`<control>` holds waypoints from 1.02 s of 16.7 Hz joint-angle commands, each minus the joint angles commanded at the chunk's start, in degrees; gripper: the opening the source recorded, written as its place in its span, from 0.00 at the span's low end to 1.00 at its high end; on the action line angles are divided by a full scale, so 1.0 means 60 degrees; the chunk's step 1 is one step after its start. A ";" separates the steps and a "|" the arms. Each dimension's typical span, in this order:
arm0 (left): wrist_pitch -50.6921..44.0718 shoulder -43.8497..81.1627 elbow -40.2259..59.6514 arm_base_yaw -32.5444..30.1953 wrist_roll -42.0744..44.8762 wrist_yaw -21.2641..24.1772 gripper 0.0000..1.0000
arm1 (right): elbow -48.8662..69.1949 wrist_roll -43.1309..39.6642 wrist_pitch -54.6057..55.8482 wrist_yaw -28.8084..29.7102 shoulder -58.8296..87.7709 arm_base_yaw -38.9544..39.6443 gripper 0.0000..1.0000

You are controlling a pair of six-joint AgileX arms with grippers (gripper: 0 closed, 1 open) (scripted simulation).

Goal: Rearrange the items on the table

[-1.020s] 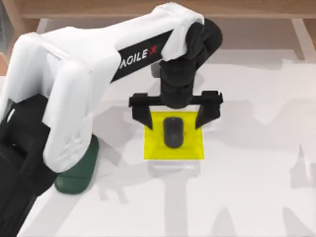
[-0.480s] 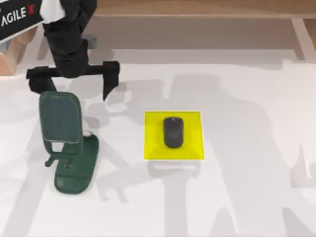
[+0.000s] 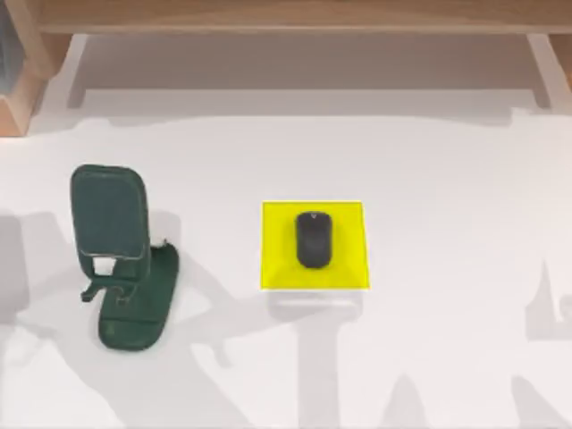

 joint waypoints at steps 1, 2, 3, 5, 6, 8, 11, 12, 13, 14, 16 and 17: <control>0.0150 -0.0358 -0.0424 0.0579 0.0514 0.0002 1.00 | 0.0000 0.0000 0.0000 0.0000 0.0000 0.0000 1.00; 0.0292 -0.0689 -0.0789 0.1052 0.0956 0.0005 1.00 | 0.0000 0.0000 0.0000 0.0000 0.0000 0.0000 1.00; 0.0419 -0.0976 -0.1094 0.1427 0.1318 0.0010 1.00 | 0.0000 0.0000 0.0000 0.0000 0.0000 0.0000 1.00; 0.0594 -0.1365 -0.1485 0.1885 0.1769 0.0020 1.00 | 0.0000 0.0000 0.0000 0.0000 0.0000 0.0000 1.00; 0.0624 -0.1433 -0.1550 0.1959 0.1842 0.0022 1.00 | 0.0000 0.0000 0.0000 0.0000 0.0000 0.0000 1.00; 0.0624 -0.1433 -0.1550 0.1959 0.1842 0.0022 1.00 | 0.0000 0.0000 0.0000 0.0000 0.0000 0.0000 1.00; 0.0634 -0.1384 -0.1544 0.1929 0.1830 0.0014 1.00 | 0.0000 0.0000 0.0000 0.0000 0.0000 0.0000 1.00; 0.0763 -0.1331 -0.1608 0.1933 0.1829 0.0017 1.00 | 0.0000 0.0000 0.0000 0.0000 0.0000 0.0000 1.00; 0.0975 -0.1241 -0.1717 0.1939 0.1828 0.0021 1.00 | 0.0000 0.0000 0.0000 0.0000 0.0000 0.0000 1.00; 0.1243 -0.1122 -0.1861 0.1943 0.1829 0.0024 1.00 | 0.0000 0.0000 0.0000 0.0000 0.0000 0.0000 1.00; 0.1892 -0.0828 -0.2208 0.1947 0.1840 0.0024 1.00 | 0.0000 0.0000 0.0000 0.0000 0.0000 0.0000 1.00; 0.2236 -0.0673 -0.2391 0.1949 0.1846 0.0025 1.00 | 0.0000 0.0000 0.0000 0.0000 0.0000 0.0000 1.00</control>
